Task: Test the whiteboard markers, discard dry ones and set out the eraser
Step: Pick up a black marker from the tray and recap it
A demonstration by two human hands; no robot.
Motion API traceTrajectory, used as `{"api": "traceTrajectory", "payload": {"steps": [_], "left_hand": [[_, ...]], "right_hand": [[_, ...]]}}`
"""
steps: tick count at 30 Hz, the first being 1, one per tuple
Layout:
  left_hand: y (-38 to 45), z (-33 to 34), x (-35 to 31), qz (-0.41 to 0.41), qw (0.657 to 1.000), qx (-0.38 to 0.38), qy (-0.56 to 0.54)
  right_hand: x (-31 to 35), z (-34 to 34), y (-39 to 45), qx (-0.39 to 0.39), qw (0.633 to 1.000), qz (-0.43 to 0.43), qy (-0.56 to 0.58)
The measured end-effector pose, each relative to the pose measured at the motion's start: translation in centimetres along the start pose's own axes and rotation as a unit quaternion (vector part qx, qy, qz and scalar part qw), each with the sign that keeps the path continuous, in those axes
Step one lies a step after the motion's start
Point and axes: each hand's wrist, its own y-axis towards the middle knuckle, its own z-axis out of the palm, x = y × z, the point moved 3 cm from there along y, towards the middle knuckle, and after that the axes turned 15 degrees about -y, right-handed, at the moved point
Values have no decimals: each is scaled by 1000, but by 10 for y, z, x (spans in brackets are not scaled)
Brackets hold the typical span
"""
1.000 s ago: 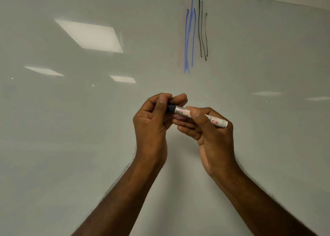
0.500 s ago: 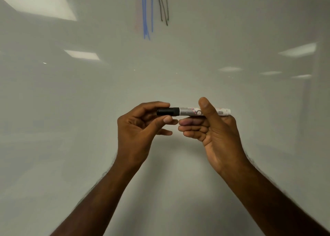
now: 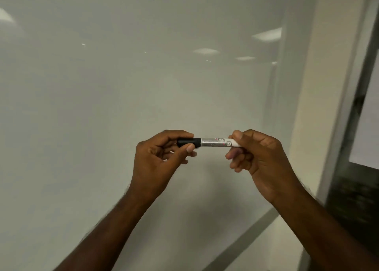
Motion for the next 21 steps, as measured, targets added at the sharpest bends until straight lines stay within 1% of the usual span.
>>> {"api": "traceTrajectory", "payload": {"steps": [4,8,13,17,21], "left_hand": [[-5,26,28,3,992,115,57],[-11,48,63,-31,976,190,98],[-31,73,109,-53,946,274,168],[-53,90,143,-75,928,316,181],[-76,106,176,-110,914,347,179]], "right_hand": [[-25,-37,-8,-32,998,41,-35],[-52,-71,-18,-40,994,80,-64],[-88,-111,-34,-7,980,135,-147],[-116,-136,-47,65,965,170,-190],[-151,-158,-57,80,947,194,-243]]}}
